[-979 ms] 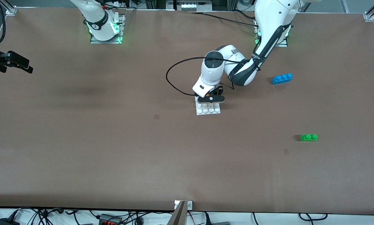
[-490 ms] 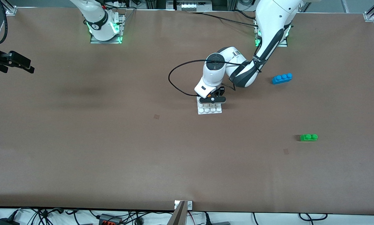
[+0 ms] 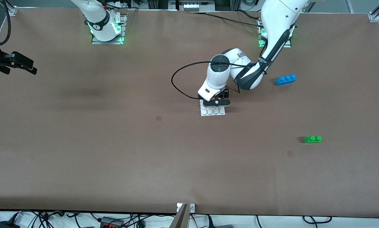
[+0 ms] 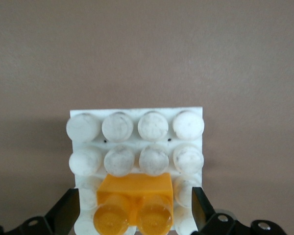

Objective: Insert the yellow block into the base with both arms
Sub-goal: 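Open the left gripper and lift it away from the base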

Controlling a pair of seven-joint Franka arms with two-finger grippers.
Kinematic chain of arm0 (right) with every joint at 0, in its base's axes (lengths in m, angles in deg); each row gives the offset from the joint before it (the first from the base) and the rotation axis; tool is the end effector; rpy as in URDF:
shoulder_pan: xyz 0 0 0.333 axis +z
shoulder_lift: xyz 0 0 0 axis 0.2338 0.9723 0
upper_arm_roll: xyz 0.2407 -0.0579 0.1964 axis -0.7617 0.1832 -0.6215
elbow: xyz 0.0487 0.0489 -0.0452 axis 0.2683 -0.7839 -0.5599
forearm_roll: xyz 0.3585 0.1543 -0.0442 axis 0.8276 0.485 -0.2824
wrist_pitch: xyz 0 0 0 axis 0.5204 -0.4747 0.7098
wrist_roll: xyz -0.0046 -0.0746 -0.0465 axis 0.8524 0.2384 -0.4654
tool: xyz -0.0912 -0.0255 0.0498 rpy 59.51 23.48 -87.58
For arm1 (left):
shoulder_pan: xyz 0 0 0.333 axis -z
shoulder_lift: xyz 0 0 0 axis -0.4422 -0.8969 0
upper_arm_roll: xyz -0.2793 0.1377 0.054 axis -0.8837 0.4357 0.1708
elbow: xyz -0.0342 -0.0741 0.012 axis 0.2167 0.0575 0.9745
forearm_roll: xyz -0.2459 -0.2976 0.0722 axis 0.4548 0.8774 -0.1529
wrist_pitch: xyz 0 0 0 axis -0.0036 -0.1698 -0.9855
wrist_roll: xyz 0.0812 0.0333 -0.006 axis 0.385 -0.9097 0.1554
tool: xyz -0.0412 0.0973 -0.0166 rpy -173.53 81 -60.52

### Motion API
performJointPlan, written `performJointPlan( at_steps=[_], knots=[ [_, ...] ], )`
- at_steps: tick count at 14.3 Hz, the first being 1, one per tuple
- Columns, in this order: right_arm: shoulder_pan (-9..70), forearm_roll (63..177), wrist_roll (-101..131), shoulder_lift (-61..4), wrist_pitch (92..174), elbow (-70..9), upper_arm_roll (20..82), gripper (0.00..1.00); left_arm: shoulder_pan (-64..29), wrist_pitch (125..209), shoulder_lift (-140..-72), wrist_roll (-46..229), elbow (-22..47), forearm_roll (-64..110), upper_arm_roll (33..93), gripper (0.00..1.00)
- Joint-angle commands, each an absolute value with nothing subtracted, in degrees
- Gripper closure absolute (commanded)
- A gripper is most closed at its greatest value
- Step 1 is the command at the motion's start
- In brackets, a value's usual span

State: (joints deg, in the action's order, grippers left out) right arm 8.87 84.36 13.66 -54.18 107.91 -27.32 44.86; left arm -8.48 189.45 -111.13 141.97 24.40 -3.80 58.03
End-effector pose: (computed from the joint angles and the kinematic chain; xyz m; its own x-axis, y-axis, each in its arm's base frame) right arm 0.5372 -0.0347 0.6015 0.9986 -0.0027 -0.0522 -0.0038 -0.9998 -0.0191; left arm 0.4718 -0.4007 0.2199 0.9959 0.0910 -0.0002 0.0910 -0.9958 0.0127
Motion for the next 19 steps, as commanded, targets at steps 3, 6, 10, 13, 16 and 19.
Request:
performJointPlan(
  at_steps=[3,6,10,13,16,19],
  knots=[
    [9.2,83.8,12.7,-54.7,108.0,-27.5,44.7,0.00,-19.3,185.9,-107.4,142.2,23.2,-5.7,52.3,0.00],
    [9.3,83.8,12.7,-54.7,107.9,-27.5,44.7,0.00,-22.9,184.1,-104.5,139.3,21.9,-5.6,52.4,0.00],
    [9.6,83.8,12.7,-54.7,107.8,-27.5,44.7,0.00,-30.4,176.3,-97.3,126.4,22.0,-2.4,52.4,0.00],
    [9.5,83.8,12.7,-54.7,107.9,-27.5,44.7,0.00,-33.3,169.2,-92.2,119.0,22.0,-0.8,52.4,0.00],
    [9.4,83.8,12.7,-54.7,107.9,-27.5,44.7,0.00,-35.0,160.1,-88.5,108.8,18.6,7.9,56.5,0.00],
    [9.4,83.8,12.7,-54.7,108.0,-27.5,44.7,0.00,-35.3,154.2,-86.4,96.1,15.5,11.1,62.8,0.00]
  ],
)
